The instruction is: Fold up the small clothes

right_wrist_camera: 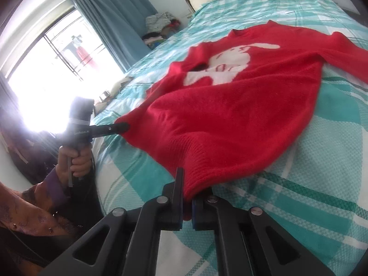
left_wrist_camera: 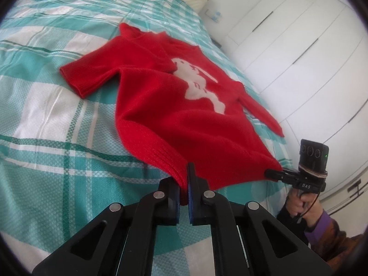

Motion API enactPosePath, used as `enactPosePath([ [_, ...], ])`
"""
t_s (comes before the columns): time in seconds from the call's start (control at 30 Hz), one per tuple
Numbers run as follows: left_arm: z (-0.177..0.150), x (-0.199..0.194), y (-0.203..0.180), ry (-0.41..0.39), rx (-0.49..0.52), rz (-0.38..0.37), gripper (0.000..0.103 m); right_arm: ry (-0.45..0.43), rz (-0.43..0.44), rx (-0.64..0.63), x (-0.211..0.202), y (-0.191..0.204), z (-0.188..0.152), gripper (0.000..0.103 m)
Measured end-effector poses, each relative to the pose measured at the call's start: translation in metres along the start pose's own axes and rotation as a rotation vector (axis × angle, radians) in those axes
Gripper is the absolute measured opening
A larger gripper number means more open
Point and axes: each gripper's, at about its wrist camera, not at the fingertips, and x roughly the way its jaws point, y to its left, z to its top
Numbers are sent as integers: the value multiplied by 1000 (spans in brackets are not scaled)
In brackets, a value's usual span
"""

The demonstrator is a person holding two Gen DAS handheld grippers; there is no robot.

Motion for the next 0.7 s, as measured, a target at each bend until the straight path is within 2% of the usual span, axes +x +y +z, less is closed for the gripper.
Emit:
enactPosePath([
  [0.13,-18,-37,-2,-43,-30,4,2,-28,-9,7,-33,19,-5,4],
  [0.3,-43,-39,-4,10,-52,95,2,-14,-82,86,-59,22,-17,4],
  [0.4,-52,-23,-7,48,-37,190,2,34,-139,144,-49,11,-31,4],
  [0.53,-60,-4,-7,88,-14,295,2,117,-257,205,-17,-8,-48,3],
  [0.7,-64,-1,-9,82,2,332,3,83,-255,259,-11,-17,-55,3],
])
